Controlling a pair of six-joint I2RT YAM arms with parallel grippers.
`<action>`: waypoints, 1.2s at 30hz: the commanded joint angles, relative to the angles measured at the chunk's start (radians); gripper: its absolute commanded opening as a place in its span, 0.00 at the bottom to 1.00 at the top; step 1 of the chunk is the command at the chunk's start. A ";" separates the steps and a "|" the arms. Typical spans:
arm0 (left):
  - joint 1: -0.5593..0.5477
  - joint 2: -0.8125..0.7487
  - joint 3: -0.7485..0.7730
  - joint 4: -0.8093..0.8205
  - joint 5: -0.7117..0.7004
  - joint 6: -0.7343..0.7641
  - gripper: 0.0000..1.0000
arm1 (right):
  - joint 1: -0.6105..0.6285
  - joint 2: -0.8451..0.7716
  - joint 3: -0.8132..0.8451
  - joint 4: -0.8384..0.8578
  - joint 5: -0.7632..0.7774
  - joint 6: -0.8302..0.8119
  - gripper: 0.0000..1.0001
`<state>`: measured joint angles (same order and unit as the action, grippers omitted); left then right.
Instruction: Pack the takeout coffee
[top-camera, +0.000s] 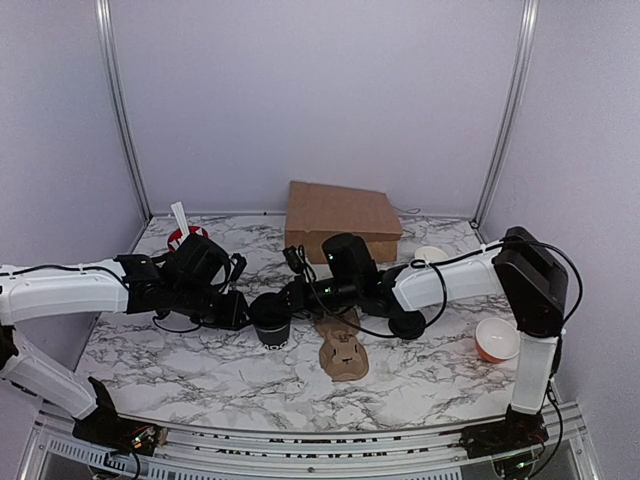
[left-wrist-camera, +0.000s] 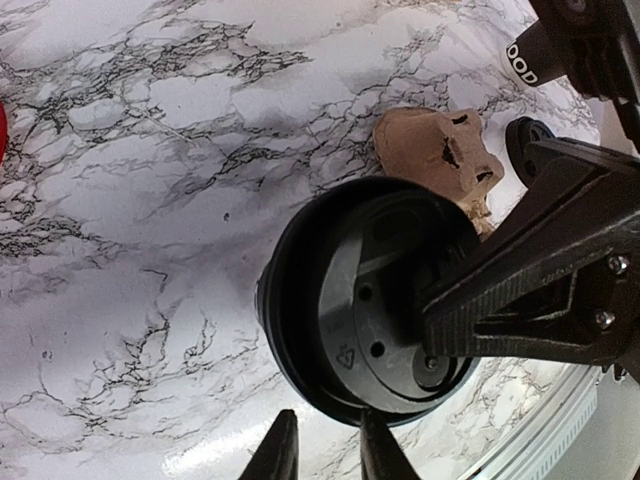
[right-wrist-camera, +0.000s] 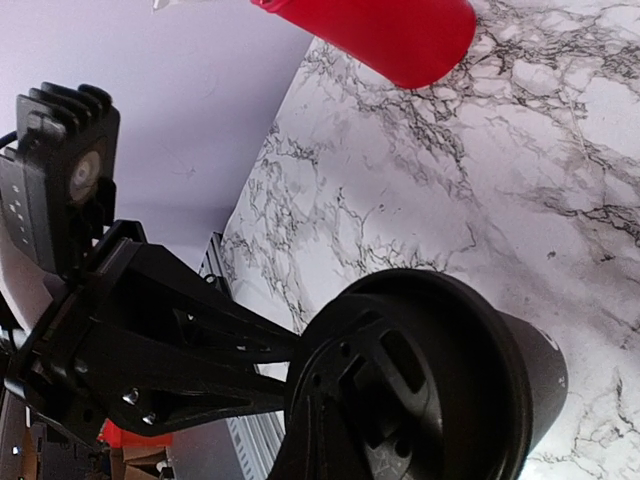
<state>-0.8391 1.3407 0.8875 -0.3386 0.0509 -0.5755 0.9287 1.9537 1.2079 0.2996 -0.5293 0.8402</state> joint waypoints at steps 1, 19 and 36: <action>-0.008 0.013 0.000 -0.011 0.011 0.009 0.21 | 0.020 0.070 -0.020 -0.143 0.038 -0.014 0.00; -0.012 0.099 0.057 -0.078 -0.101 -0.016 0.20 | 0.024 0.080 -0.025 -0.145 0.033 -0.024 0.00; -0.010 0.026 0.111 -0.116 -0.127 -0.022 0.20 | 0.005 0.039 0.048 -0.149 0.023 -0.024 0.00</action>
<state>-0.8467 1.4109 0.9588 -0.4156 -0.0555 -0.5877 0.9421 1.9617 1.2217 0.2981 -0.5365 0.8383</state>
